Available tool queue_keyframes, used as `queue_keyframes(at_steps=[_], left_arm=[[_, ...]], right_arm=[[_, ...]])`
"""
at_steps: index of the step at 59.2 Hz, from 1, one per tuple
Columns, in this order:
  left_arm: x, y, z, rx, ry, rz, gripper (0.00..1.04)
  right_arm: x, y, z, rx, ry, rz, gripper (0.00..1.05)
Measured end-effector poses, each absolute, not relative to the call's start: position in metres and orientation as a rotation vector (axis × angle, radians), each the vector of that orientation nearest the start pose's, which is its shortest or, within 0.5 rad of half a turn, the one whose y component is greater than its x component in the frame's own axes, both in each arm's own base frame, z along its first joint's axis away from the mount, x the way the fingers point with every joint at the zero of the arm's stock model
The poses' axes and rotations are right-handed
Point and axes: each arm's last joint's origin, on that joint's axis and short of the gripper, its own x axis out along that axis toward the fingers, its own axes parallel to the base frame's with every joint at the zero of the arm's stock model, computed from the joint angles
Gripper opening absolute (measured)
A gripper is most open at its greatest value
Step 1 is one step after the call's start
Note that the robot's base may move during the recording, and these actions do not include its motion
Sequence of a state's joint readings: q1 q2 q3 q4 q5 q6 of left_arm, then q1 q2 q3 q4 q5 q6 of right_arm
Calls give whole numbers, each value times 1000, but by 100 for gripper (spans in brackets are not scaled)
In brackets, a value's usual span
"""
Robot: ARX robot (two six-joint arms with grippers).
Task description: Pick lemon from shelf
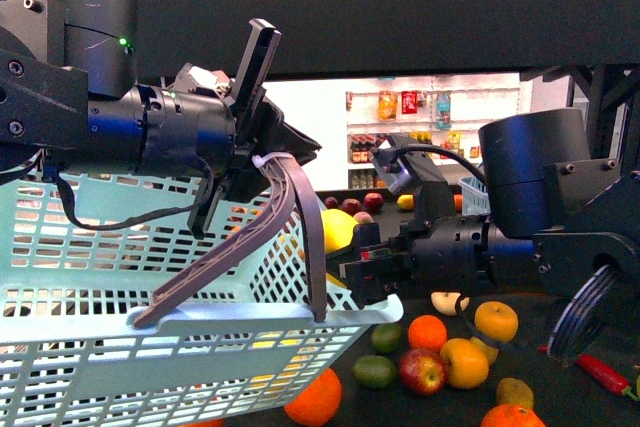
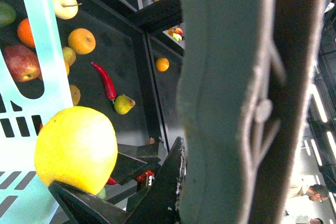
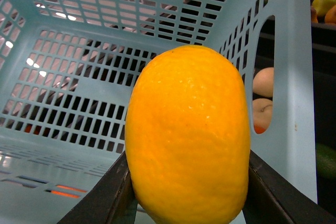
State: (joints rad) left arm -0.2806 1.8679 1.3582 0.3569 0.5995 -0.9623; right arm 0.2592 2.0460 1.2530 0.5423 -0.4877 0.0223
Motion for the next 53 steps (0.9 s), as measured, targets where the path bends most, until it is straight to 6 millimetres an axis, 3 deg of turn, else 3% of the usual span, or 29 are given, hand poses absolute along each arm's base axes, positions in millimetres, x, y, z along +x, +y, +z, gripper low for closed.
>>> queue_keyframes(at_steps=[14,19,33,43,53], left_arm=[[410,-135,275,-920,563,-731,7],[410,-134,275,-916,557,-724,7],[410,-134,275,-913,553,-720,7],[410,-134,275,-922,565,-732,7],[410,-134,275,-922,565,-732,7]], right_arm=[[440,136,177,48,273,716,45],[442,137,179,46,267,709,63],[445,132,182,54,260,676,98],[449,116,194,64,240,597,97],[444,84,223,51,204,455,97]])
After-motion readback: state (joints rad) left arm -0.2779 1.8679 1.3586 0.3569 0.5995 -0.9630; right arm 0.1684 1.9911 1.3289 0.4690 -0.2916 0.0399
